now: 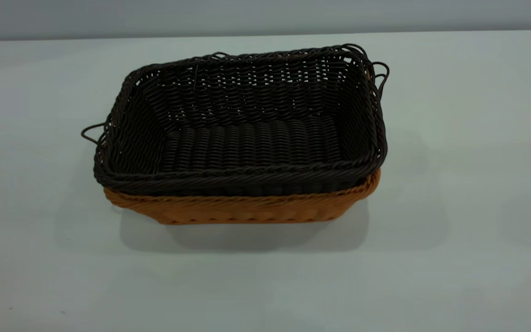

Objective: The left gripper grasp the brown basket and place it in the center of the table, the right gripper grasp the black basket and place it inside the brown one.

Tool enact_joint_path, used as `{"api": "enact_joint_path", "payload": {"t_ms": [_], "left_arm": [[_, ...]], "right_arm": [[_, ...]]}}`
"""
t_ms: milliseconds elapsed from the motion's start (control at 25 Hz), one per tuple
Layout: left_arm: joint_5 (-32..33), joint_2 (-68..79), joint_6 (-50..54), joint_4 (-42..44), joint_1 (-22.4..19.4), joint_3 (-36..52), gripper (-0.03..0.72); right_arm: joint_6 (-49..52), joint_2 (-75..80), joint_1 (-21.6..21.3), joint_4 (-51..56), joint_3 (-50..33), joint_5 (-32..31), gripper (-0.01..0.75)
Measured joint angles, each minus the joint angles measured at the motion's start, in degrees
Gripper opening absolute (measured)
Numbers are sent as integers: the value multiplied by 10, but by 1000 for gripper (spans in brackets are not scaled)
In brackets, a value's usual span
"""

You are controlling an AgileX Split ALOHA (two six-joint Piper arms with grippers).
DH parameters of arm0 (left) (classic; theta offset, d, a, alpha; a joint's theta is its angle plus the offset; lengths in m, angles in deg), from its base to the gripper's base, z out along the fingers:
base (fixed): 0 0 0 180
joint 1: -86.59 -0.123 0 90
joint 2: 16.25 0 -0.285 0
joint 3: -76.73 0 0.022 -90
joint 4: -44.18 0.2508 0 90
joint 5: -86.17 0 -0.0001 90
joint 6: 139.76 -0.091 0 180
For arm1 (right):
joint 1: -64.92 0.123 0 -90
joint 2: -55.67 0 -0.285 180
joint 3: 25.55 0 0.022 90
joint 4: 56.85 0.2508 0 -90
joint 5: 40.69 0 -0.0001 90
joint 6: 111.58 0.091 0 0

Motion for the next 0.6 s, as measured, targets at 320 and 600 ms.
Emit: {"api": "enact_joint_path", "payload": {"t_ms": [320, 600], "left_arm": [[-41, -67, 6, -41, 0, 103, 447], [-42, -121, 6, -42, 0, 103, 447]], "right_arm": [[0, -81, 0, -9, -20, 23, 575], [2, -81, 0, -10, -20, 23, 575]]}}
